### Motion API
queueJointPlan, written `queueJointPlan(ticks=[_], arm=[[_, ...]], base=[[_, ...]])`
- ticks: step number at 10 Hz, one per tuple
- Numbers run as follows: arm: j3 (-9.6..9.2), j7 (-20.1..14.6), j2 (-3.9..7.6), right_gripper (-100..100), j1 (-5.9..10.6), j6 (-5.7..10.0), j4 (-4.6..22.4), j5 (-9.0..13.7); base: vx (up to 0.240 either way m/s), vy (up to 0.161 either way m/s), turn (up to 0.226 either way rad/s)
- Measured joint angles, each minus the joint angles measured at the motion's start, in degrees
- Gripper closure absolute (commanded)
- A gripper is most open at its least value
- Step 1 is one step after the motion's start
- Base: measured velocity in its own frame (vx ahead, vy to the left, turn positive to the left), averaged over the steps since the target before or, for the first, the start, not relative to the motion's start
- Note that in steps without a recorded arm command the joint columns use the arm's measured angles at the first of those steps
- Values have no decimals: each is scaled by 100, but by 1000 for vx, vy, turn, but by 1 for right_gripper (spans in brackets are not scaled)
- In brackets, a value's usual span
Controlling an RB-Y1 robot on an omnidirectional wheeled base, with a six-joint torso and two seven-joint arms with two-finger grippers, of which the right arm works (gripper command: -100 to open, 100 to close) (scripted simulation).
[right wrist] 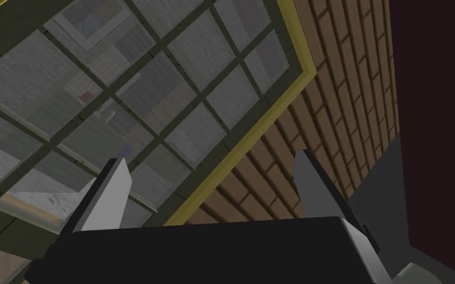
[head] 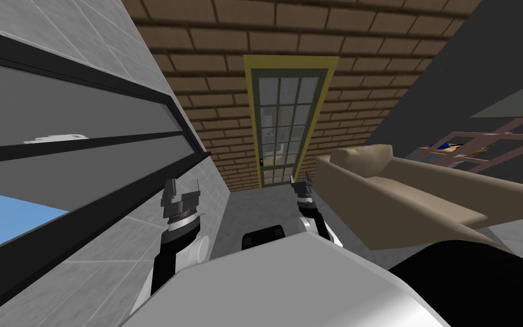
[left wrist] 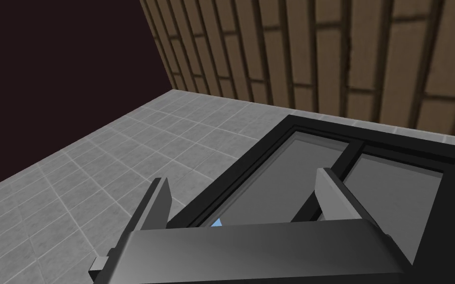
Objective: Pull the door open
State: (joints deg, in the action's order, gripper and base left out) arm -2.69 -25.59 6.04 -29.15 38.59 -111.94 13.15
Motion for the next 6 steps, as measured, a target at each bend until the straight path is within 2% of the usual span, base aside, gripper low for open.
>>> queueJointPlan(ticks=[2,6], arm=[[-68,-218,61,-100,31,110,261,239],[-200,-623,171,-100,54,364,753,644]], base=[[138,25,197],[119,9,126]])
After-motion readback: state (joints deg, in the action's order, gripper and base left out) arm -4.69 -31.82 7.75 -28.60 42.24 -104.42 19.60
